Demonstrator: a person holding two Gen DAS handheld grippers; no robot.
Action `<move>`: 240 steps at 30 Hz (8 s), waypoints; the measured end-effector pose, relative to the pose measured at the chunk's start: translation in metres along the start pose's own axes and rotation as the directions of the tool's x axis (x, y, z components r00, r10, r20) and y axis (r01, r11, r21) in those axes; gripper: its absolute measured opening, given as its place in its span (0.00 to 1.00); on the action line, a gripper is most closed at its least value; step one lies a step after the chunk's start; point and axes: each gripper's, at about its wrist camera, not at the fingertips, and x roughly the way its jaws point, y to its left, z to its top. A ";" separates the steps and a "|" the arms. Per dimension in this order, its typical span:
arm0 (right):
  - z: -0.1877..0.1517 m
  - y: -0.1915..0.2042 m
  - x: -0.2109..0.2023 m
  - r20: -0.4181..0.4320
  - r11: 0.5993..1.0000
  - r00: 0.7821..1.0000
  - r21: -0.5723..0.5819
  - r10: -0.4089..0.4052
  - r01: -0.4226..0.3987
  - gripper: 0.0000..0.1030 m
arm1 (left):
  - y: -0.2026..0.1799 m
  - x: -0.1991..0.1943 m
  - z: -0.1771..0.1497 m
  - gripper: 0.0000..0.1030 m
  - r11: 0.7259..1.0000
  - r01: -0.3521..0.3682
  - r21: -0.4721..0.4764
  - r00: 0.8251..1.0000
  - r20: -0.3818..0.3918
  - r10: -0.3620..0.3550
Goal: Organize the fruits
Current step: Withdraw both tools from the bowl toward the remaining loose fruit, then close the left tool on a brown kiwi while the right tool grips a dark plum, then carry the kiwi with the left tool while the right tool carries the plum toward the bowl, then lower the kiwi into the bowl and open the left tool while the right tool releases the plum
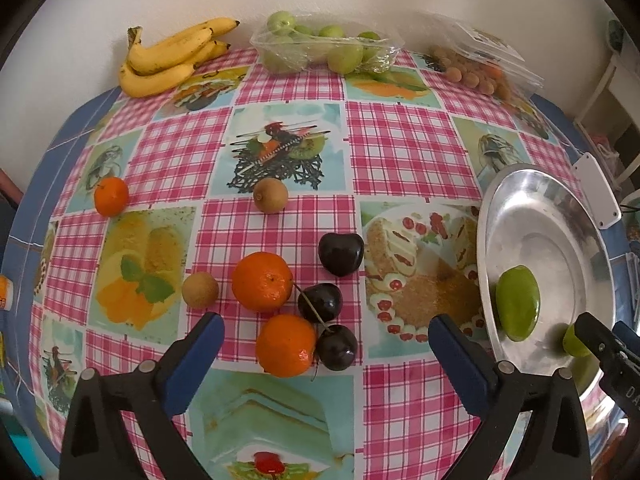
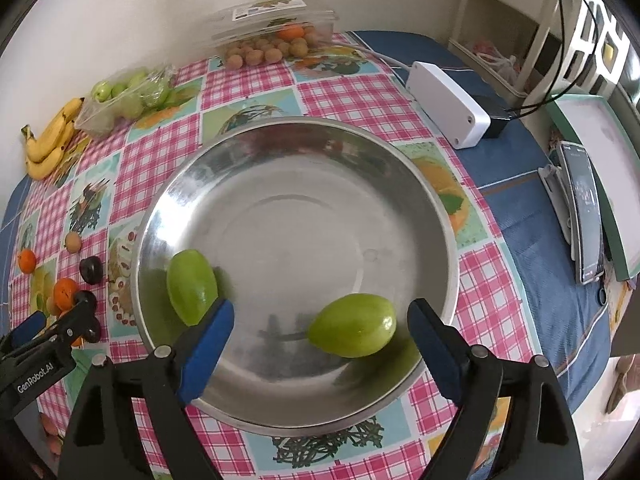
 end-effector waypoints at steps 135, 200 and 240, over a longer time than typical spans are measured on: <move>-0.022 0.159 0.029 -0.145 0.910 0.900 0.008 0.411 -0.415 0.30 | 0.114 0.028 0.008 0.40 0.960 0.156 -0.231 0.986 -0.016 -0.164; -0.005 0.079 -0.021 0.008 0.869 0.875 0.111 0.484 -0.482 0.22 | 0.069 -0.044 0.010 0.27 0.962 0.224 -0.157 0.973 0.097 -0.211; 0.007 -0.043 -0.018 0.094 0.908 0.945 0.263 0.312 -0.326 0.22 | -0.096 -0.035 0.007 0.27 0.941 0.310 0.133 0.949 0.021 -0.316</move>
